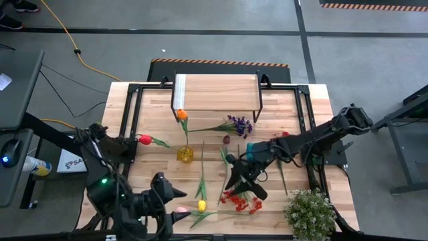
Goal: Pick and place flowers into a vace then onto a shelf
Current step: Put the pink tulip into the yellow vase
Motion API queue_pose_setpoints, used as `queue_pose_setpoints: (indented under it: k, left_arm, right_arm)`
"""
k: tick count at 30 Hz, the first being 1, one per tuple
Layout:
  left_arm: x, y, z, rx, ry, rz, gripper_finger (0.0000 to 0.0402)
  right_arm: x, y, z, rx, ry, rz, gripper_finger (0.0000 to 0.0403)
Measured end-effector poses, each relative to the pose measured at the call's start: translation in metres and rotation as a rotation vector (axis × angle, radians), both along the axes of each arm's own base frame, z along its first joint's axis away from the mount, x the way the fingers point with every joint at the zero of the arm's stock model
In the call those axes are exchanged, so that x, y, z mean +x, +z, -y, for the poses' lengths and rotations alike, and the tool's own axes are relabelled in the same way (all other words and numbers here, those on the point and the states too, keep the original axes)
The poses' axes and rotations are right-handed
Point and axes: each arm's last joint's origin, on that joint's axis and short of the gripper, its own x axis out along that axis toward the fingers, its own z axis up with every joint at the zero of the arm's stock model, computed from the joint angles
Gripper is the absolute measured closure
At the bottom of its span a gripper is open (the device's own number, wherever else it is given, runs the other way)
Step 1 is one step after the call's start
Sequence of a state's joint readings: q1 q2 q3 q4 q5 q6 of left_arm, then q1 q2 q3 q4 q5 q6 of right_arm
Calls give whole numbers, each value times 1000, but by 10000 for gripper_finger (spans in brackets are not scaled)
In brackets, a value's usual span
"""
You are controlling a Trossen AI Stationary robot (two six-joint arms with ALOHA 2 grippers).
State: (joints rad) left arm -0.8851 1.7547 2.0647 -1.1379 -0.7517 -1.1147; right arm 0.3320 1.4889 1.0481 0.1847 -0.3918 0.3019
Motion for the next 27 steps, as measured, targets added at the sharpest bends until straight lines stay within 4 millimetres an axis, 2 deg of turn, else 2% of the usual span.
queue_pose_setpoints:
  k: [7,12,21,27]
  left_arm:
    - [-2,-9,14,-13,-4,-19,85]
    - [-8,-21,33,-61,-9,-39,85]
    - [-28,-36,67,-100,-40,-28,85]
    - [-33,-41,76,-108,-53,-34,85]
  right_arm:
    - [-2,7,-10,17,-19,68,289]
    - [-5,15,-20,53,18,150,289]
    - [-22,29,-56,117,-1,274,289]
    - [-34,35,-85,41,-66,181,289]
